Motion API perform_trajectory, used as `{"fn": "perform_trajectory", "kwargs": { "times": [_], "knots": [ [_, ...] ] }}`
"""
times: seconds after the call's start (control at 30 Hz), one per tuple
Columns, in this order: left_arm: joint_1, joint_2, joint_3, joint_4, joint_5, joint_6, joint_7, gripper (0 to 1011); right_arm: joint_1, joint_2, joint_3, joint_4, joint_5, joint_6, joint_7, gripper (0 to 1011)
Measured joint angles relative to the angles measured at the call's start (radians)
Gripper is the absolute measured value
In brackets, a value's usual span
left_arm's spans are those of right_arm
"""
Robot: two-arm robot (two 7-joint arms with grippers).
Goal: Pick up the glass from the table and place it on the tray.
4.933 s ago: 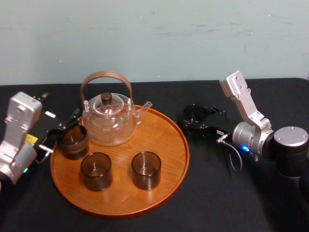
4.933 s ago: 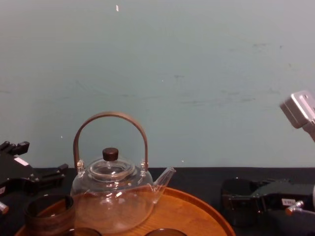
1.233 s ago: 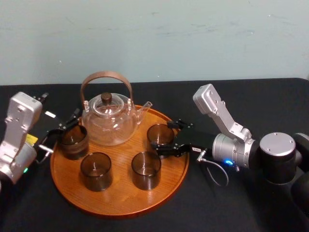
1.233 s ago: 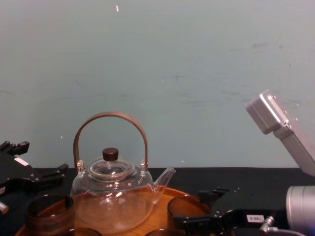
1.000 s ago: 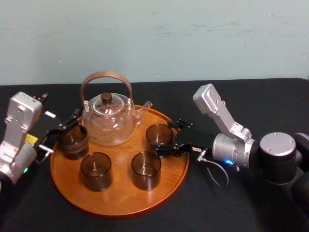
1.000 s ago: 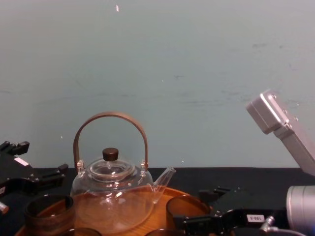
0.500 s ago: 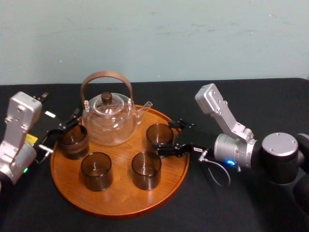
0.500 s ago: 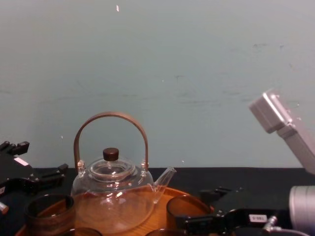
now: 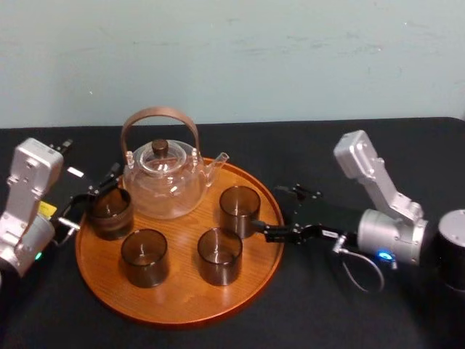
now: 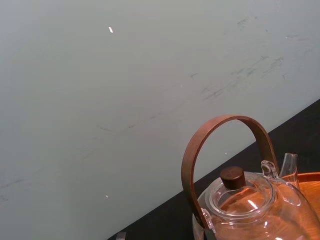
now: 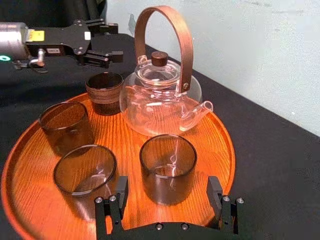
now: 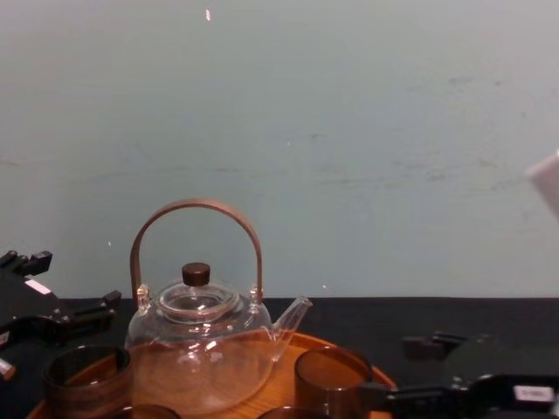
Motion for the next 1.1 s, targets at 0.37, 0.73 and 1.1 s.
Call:
{"fn": "perform_trajectory", "kwargs": {
  "times": [0.37, 0.73, 1.1],
  "knots": [
    [0.000, 0.000, 0.000, 0.000, 0.000, 0.000, 0.000, 1001, -0.091, 0.092, 0.067, -0.107, 0.051, -0.082, -0.002, 1002],
    [0.000, 0.000, 0.000, 0.000, 0.000, 0.000, 0.000, 1001, -0.189, 0.083, 0.192, -0.163, 0.068, -0.160, -0.163, 1002],
    [0.000, 0.000, 0.000, 0.000, 0.000, 0.000, 0.000, 1001, -0.255, 0.006, 0.269, -0.153, 0.007, -0.225, -0.341, 1002]
  ]
}}
